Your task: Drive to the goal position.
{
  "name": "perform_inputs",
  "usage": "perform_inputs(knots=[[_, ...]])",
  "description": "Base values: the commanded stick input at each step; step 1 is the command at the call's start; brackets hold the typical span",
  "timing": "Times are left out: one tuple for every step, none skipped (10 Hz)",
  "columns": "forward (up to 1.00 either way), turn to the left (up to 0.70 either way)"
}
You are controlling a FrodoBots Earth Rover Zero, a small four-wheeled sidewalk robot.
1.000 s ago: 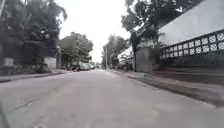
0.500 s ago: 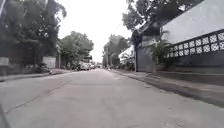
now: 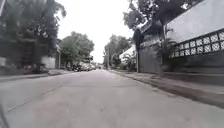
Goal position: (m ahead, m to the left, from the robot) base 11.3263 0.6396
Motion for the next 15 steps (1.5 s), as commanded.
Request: perform_inputs(knots=[[0.70, -0.24], [0.70, -0.28], [0.70, -0.32], [0.70, -0.10], [0.70, 0.00], [0.70, 0.00], [0.70, 0.00], [0.70, 0.00], [0.70, 0.00], [0.70, 0.00], [0.70, 0.00], [0.70, 0.00], [0.70, 0.00], [0.70, 0.00], [0.70, 0.00]])
